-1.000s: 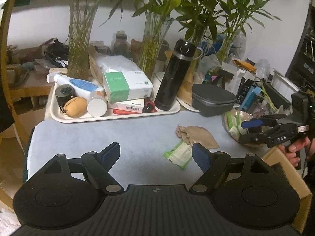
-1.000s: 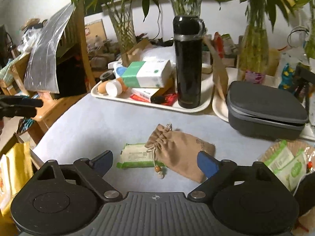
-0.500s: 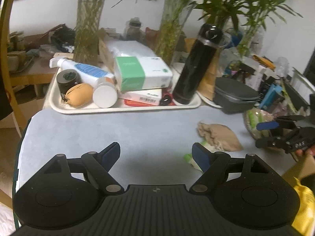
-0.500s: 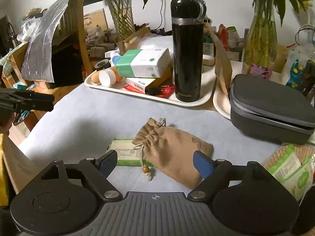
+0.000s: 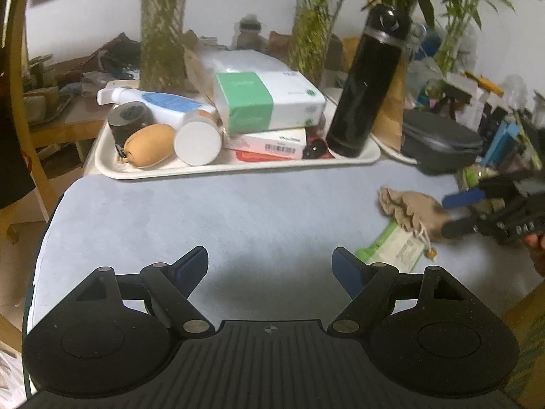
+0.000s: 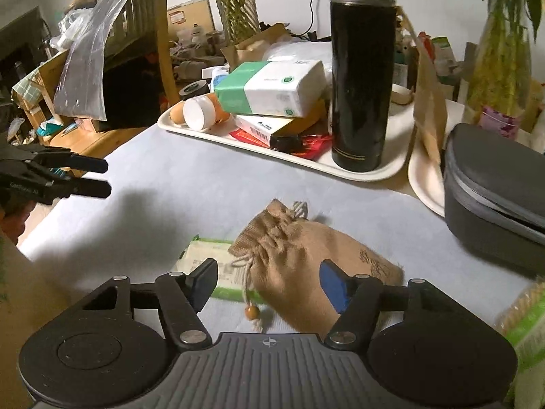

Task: Organize soft objects
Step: 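Close the right tool on the tan drawstring pouch's neck, then grasp the green-edged white wipes packet with the left tool while the right tool holds the pouch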

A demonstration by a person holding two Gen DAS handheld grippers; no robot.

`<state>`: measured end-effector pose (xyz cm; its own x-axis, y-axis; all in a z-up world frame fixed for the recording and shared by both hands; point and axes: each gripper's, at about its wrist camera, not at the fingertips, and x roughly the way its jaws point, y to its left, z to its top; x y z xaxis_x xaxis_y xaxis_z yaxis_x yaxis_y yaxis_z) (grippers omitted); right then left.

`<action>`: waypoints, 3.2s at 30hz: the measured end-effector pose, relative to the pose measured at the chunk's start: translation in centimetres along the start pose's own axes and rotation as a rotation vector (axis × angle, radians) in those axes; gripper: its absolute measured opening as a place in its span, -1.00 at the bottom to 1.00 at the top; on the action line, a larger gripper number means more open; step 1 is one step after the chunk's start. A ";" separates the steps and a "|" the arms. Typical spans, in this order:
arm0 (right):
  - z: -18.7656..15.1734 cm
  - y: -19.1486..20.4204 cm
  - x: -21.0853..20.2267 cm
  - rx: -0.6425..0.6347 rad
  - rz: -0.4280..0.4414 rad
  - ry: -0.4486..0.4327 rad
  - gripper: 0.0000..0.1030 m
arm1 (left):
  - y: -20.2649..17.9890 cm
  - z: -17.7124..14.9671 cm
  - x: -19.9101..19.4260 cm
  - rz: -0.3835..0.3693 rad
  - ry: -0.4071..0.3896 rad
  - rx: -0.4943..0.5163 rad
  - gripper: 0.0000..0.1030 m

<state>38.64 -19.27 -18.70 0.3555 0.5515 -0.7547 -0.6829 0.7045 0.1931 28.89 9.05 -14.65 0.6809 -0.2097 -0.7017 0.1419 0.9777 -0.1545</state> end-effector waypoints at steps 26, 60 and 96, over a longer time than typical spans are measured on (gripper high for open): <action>-0.5 -1.5 0.5 0.011 -0.126 0.037 -0.86 | -1.0 -0.7 1.1 0.027 0.051 0.060 0.56; -0.4 0.6 -8.8 0.115 -0.314 -0.051 -0.87 | -8.0 8.1 -0.7 -0.149 0.146 0.401 0.56; -0.9 -0.4 -11.0 0.233 -0.370 -0.064 -0.87 | -16.4 5.3 13.7 -0.130 0.557 0.684 -0.08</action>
<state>34.46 -26.01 -11.02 0.5929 0.2642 -0.7607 -0.3422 0.9378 0.0589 39.70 -9.86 -17.99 0.2069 -0.1173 -0.9713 0.7132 0.6977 0.0676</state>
